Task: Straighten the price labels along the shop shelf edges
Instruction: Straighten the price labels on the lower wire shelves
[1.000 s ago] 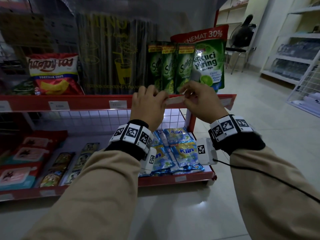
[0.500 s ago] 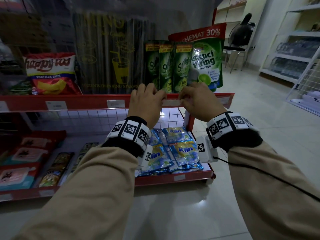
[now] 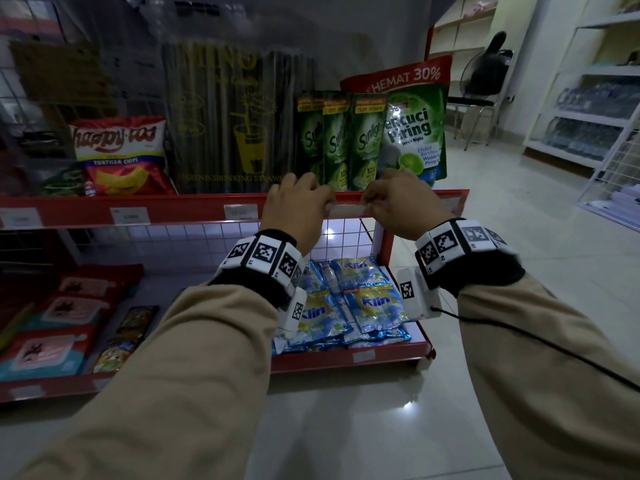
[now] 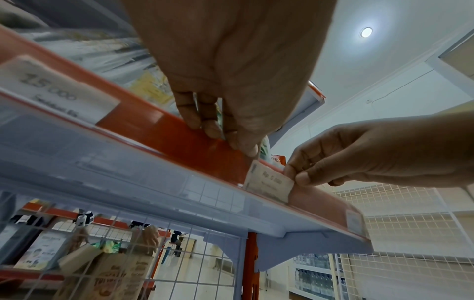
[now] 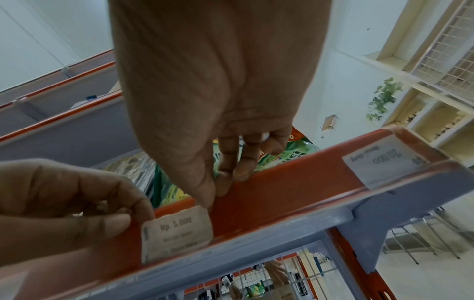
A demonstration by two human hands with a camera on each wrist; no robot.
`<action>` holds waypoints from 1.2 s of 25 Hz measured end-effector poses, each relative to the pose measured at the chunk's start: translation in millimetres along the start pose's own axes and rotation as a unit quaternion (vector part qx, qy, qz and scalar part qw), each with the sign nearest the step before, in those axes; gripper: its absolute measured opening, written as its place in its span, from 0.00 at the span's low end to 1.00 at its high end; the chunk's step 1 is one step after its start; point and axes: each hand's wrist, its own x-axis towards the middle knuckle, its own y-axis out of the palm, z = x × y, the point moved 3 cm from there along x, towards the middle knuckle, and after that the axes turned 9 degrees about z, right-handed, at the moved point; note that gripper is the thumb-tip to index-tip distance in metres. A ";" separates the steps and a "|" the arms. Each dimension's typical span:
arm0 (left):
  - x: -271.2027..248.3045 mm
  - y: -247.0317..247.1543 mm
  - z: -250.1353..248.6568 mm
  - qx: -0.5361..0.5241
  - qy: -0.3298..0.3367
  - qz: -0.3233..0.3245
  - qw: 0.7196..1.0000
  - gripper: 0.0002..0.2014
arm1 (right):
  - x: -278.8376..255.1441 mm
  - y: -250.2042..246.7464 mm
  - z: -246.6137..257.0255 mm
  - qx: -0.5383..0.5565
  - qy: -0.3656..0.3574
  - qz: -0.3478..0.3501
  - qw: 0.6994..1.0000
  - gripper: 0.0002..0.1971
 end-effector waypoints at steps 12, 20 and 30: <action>-3.0 -9.8 -6.9 0.063 0.016 -0.076 0.995 0.11 | -15.6 -12.7 -41.9 0.003 0.036 -0.069 0.997 0.08; 20.5 5.0 -70.6 0.045 0.090 -0.047 0.994 0.17 | -35.2 -11.8 -89.4 -0.012 0.081 -0.117 0.990 0.09; 46.6 24.8 -120.3 0.004 0.087 -0.040 0.995 0.17 | -39.7 -3.4 -112.6 0.030 0.000 -0.151 0.988 0.08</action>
